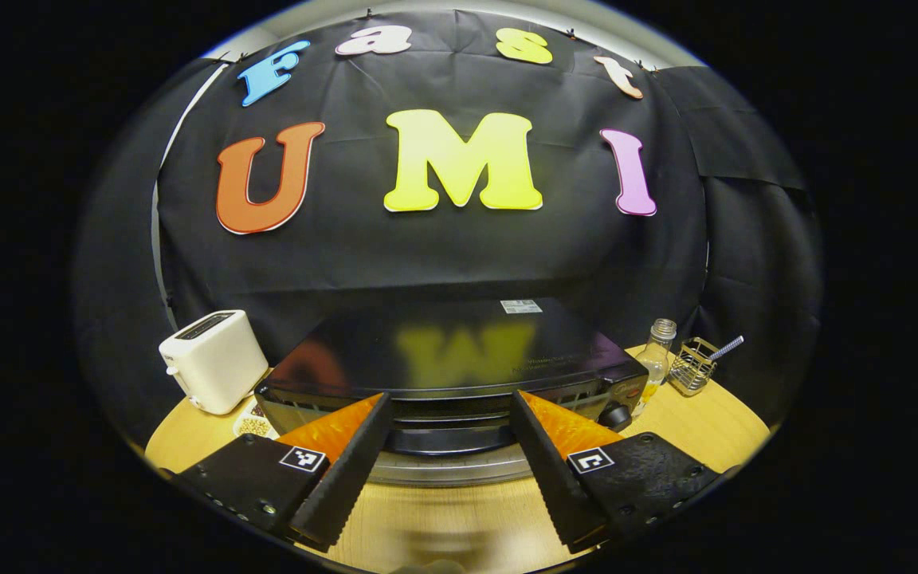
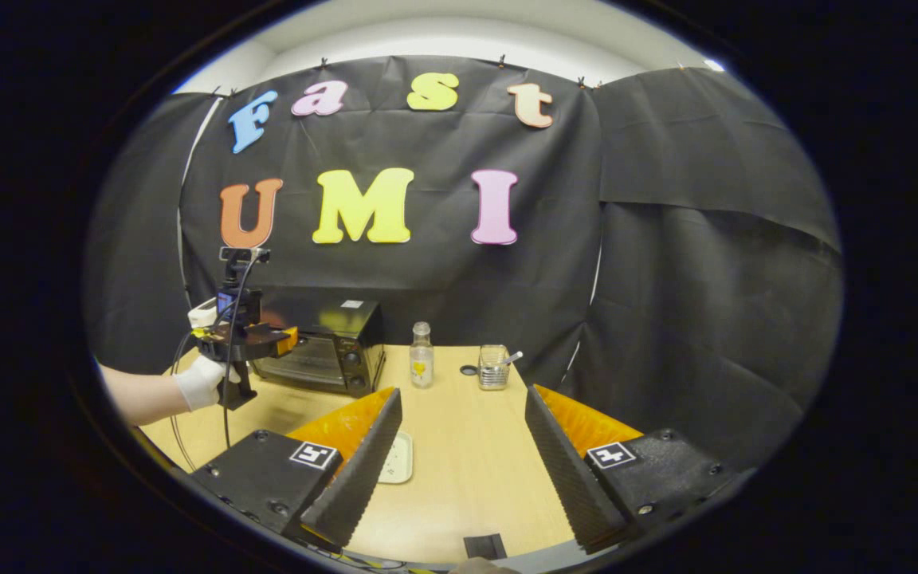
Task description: Open the electric oven with the left hand, put the food in, and close the electric oven.
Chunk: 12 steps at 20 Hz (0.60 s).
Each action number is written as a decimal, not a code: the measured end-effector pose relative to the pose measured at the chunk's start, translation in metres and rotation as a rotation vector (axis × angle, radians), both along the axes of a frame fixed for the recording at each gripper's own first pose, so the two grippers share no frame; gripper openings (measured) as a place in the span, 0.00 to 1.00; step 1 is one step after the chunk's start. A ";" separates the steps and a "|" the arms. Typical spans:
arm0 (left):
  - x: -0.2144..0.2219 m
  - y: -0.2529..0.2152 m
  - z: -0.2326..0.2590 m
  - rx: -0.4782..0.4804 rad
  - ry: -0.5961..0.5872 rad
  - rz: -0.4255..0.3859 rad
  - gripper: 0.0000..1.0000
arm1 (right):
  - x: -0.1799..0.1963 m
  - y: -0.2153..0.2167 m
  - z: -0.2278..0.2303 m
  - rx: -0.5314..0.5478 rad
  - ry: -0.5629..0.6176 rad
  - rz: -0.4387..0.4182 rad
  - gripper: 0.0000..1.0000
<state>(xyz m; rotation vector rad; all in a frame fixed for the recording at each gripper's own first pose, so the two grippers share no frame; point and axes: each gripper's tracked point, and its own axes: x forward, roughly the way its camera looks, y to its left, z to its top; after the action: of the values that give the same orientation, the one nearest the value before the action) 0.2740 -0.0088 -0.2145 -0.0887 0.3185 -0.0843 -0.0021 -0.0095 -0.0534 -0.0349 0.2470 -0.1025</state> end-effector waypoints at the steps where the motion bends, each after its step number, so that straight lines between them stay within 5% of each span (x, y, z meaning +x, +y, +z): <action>1: -0.005 0.000 -0.001 0.002 0.003 -0.002 0.94 | -0.002 0.001 -0.001 0.001 -0.001 0.001 0.96; 12: -0.085 -0.006 -0.037 0.002 0.056 -0.003 0.94 | -0.026 0.009 -0.013 0.012 0.016 0.012 0.99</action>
<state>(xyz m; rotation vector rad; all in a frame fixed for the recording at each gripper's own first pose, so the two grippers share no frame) 0.1888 -0.0144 -0.2518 -0.0884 0.3746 -0.0848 -0.0278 -0.0005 -0.0659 -0.0253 0.2638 -0.0885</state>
